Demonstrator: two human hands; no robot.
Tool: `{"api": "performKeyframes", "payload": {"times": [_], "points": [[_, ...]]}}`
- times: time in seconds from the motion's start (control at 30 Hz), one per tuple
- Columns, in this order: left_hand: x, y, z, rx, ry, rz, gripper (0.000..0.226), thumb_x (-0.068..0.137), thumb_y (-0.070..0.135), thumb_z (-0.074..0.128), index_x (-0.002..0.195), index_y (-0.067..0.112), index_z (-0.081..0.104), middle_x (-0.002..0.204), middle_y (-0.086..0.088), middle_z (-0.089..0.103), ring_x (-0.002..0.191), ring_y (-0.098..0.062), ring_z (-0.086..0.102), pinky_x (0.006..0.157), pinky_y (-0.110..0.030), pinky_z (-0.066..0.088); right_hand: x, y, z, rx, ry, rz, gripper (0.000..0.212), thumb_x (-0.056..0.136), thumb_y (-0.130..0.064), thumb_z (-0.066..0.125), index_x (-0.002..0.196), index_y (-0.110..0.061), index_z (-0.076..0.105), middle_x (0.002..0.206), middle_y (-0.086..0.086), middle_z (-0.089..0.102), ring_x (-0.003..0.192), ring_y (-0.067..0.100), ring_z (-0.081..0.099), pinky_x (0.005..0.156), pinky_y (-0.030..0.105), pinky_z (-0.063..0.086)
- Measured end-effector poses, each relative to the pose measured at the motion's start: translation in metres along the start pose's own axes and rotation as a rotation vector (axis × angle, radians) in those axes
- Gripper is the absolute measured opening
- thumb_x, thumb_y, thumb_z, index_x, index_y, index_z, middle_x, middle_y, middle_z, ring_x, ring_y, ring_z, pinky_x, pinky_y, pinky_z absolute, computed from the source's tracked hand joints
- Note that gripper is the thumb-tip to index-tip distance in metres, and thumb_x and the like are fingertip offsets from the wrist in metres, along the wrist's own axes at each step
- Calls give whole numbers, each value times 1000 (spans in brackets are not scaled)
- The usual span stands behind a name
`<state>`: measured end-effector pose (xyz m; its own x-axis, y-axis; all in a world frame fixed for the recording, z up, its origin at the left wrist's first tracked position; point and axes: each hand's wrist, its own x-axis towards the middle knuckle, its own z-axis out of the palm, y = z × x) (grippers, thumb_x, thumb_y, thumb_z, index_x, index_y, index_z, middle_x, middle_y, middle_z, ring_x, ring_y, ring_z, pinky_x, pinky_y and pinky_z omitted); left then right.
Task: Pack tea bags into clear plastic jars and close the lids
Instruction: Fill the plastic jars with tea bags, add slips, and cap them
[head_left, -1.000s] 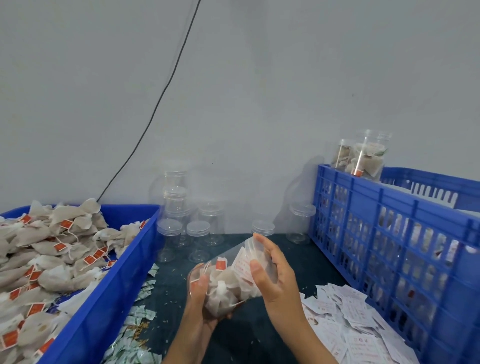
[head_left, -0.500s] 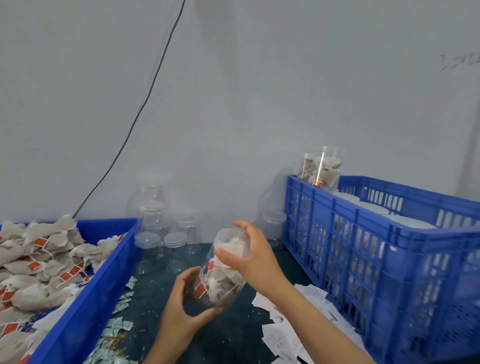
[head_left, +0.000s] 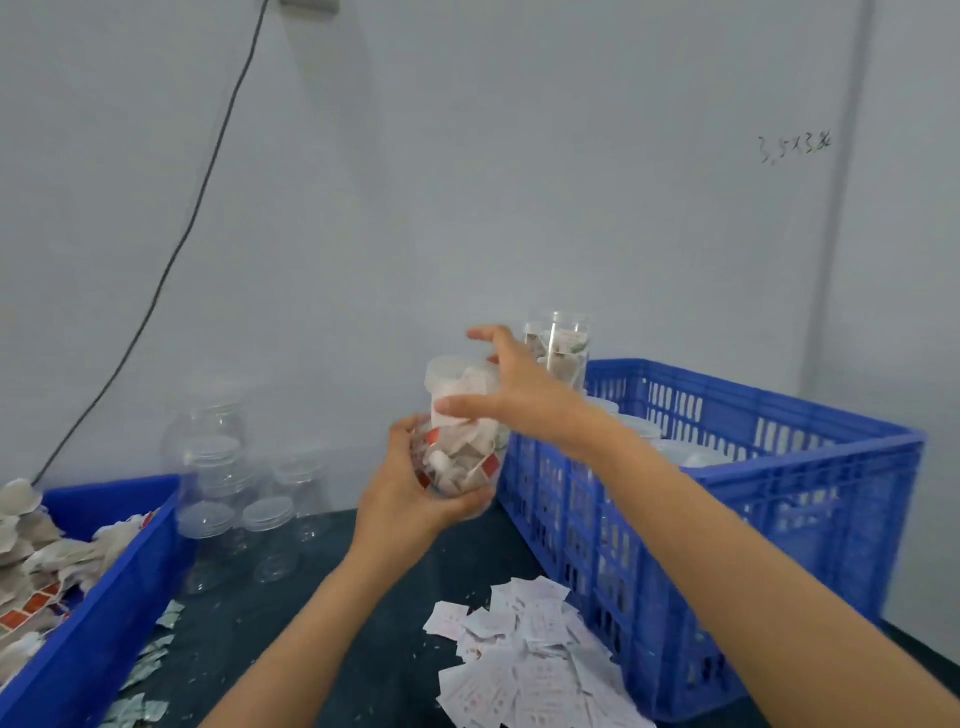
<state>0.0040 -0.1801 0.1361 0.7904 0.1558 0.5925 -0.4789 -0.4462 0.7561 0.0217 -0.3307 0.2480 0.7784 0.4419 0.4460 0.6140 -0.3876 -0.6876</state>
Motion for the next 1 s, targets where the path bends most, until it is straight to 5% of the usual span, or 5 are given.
{"api": "performKeyframes", "payload": {"times": [0.33,0.5,0.67,0.83,1.0], "points": [[90,73,113,10,-188,78,107,50,68,76,140,24,38,126,7,34,111,-9,51,85,-15,41,18,39,-130,20,334,43,74,73,-33,81,135,-20,42,119,2,42,111,17,49,87,25,38],[123,92,158,-16,-284,55,96,63,61,77,139,16,41,125,-2,44,112,-20,55,97,-36,49,23,67,-173,-72,395,83,71,76,-40,77,134,-19,42,133,9,42,119,21,47,93,29,37],[143,91,195,-63,-414,32,93,78,33,79,147,21,17,110,6,51,99,-13,57,79,-24,53,32,100,-194,-286,407,156,70,78,-42,75,134,-20,40,134,12,38,121,29,44,101,38,39],[156,78,216,65,-537,-31,100,81,32,76,150,27,3,112,1,50,107,-20,53,90,-32,43,47,142,-197,-354,318,286,73,76,-35,77,135,-18,38,136,14,38,119,31,46,97,40,41],[167,75,222,264,-509,64,61,85,26,72,138,23,42,127,-4,58,117,-19,54,101,-38,43,55,179,-193,-310,192,489,80,73,-24,78,140,-16,35,137,14,38,115,30,47,67,32,44]]}}
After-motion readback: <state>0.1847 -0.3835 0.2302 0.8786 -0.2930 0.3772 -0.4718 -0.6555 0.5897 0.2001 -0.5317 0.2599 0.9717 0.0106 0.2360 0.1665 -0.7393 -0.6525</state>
